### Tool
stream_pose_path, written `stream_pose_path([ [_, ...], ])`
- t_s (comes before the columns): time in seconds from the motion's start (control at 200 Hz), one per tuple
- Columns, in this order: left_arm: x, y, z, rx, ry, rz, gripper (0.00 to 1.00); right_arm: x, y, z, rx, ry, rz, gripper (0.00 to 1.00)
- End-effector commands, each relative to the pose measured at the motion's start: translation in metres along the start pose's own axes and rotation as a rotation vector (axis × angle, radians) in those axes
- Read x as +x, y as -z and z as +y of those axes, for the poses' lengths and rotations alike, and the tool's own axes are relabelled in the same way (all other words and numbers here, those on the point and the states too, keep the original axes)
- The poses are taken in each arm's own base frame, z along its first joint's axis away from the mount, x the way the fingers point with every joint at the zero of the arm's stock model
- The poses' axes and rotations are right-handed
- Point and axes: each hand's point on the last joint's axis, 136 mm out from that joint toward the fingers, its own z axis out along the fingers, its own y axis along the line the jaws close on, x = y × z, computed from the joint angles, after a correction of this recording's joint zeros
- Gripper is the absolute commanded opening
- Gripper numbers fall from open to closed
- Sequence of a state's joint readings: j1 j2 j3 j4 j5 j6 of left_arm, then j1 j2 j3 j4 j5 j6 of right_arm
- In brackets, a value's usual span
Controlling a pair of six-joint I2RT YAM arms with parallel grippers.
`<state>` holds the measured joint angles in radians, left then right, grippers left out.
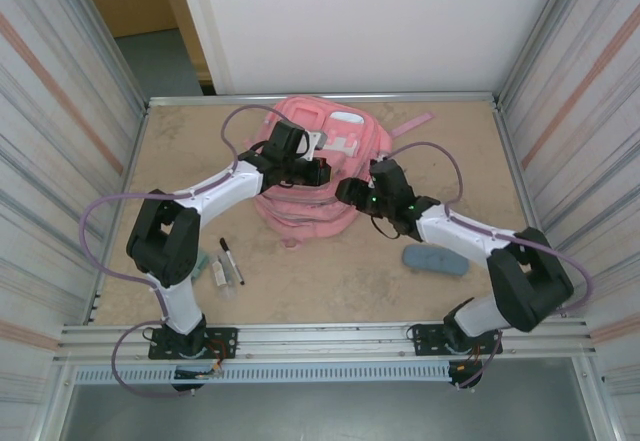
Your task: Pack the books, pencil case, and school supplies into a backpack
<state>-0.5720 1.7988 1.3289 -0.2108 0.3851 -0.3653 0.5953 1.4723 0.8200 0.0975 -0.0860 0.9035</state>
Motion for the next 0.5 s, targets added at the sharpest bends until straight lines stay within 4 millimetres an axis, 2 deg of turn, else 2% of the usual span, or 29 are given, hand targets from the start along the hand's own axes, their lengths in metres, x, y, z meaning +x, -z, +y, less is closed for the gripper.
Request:
stream_pose_path([
  [0.0, -0.021, 0.02, -0.023, 0.074, -0.017, -0.068, 0.0, -0.011, -0.016, 0.014, -0.038, -0.14, -0.012, 0.61],
  [0.11, -0.025, 0.023, -0.027, 0.084, -0.018, -0.081, 0.0, -0.01, -0.028, 0.02, -0.069, -0.191, -0.006, 0.53],
  [0.205, -0.028, 0.024, -0.027, 0.084, -0.023, -0.099, 0.0, -0.015, -0.031, 0.024, -0.103, -0.219, -0.016, 0.33],
  [0.321, -0.028, 0.026, -0.032, 0.109, -0.032, -0.092, 0.0, -0.018, -0.03, 0.032, -0.142, -0.241, -0.015, 0.18],
  [0.346, -0.028, 0.028, -0.032, 0.114, -0.04, -0.092, 0.04, -0.018, -0.03, 0.034, -0.149, -0.242, -0.011, 0.16],
  [0.426, -0.025, 0.038, -0.033, 0.11, -0.046, -0.079, 0.31, -0.021, -0.028, 0.039, -0.168, -0.243, -0.007, 0.1],
  [0.491, -0.015, 0.053, -0.032, 0.089, -0.039, -0.053, 0.39, -0.022, -0.027, 0.042, -0.177, -0.289, -0.004, 0.08],
])
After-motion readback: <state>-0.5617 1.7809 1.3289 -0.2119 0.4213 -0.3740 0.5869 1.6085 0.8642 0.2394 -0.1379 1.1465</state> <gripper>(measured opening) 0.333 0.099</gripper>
